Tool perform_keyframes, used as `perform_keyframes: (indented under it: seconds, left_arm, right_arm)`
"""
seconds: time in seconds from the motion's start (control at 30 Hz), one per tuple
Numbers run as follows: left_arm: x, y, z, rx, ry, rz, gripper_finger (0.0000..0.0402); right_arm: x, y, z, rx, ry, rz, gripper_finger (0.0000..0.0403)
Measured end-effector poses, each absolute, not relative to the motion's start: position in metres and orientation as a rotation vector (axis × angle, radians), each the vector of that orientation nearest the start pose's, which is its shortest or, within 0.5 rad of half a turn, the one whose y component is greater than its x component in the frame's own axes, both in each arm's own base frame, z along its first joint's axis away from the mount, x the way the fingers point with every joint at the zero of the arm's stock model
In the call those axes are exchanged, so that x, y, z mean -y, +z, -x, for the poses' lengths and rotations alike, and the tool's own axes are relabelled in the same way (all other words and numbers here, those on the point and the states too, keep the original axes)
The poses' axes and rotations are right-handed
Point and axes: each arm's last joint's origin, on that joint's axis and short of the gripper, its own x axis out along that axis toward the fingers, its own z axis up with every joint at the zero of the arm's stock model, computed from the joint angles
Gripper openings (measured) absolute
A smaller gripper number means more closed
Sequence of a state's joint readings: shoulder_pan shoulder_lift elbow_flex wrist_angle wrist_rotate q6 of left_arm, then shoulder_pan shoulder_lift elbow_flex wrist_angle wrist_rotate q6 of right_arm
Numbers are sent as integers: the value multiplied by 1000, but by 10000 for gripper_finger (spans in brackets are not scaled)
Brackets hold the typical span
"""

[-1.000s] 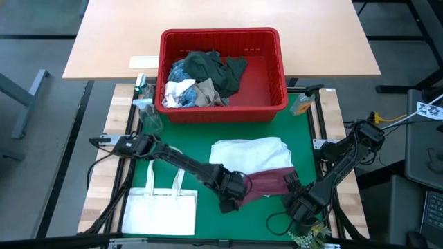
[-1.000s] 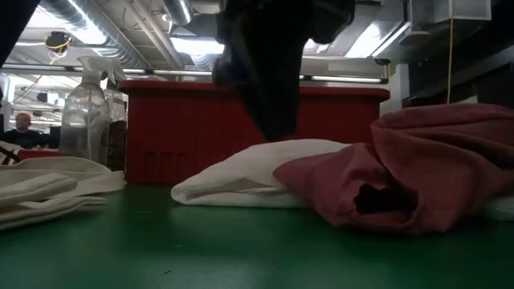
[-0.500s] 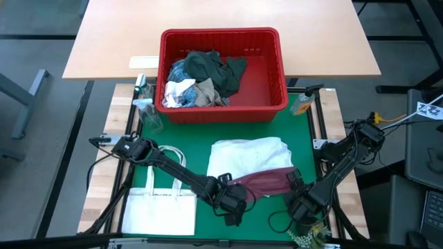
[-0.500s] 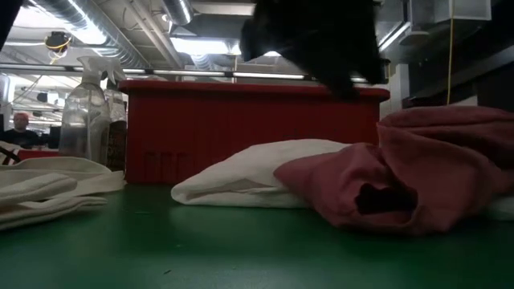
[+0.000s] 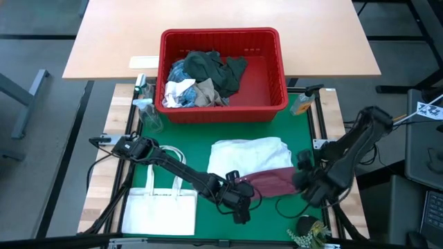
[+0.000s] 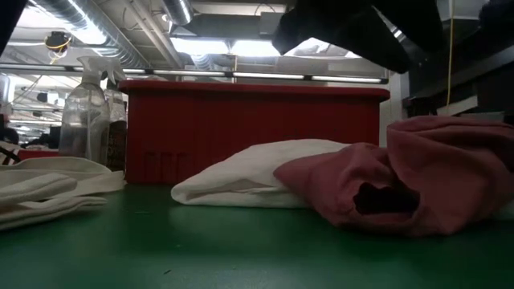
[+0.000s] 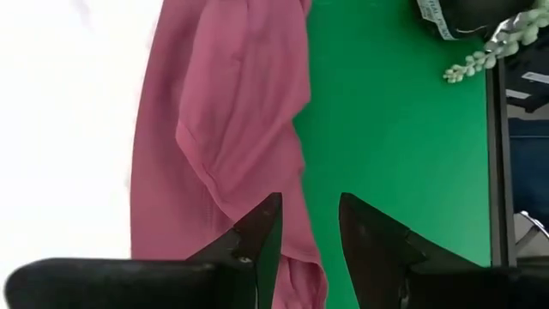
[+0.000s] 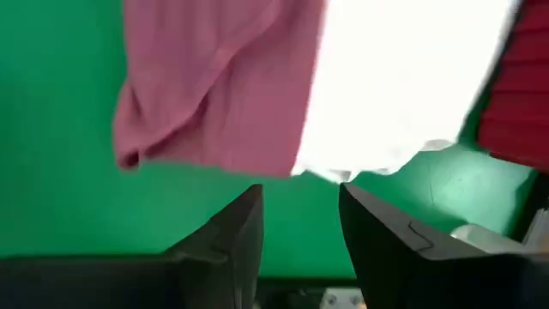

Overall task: Fold Laundry from Bin
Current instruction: Fold the pink underwear

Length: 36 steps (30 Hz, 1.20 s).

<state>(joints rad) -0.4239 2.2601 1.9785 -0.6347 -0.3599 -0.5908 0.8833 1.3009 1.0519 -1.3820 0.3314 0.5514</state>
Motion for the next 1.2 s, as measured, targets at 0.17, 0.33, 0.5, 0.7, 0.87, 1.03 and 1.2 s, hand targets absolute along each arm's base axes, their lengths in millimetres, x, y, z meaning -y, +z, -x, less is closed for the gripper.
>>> perform_keyframes:
  seconds: [0.17, 0.33, 0.5, 0.7, 0.87, 1.03, 1.2]
  left_arm:
    - [192, 222, -459, -806, 227, 189, 112]
    - [190, 223, -459, -771, 289, 160, 112]
    - [189, 223, -459, -750, 325, 142, 112]
    - [188, 223, -459, -739, 344, 133, 112]
    - [186, 223, -460, -739, 348, 135, 112]
    - [180, 223, -463, -738, 362, 140, 112]
    - [172, 223, -466, -737, 378, 149, 112]
  right_arm:
    - [-121, 289, -116, -1161, -67, 290, 154]
    - [-102, 306, -102, -1053, -107, 115, 154]
    - [-89, 288, -91, -1028, -164, 9, 154]
    - [-74, 241, -73, -1141, -162, -172, 154]
    - [-67, 216, -68, -1071, -132, -347, 154]
    - [-64, 206, -67, -987, -134, -372, 154]
    - [-65, 193, -69, -969, -164, -352, 154]
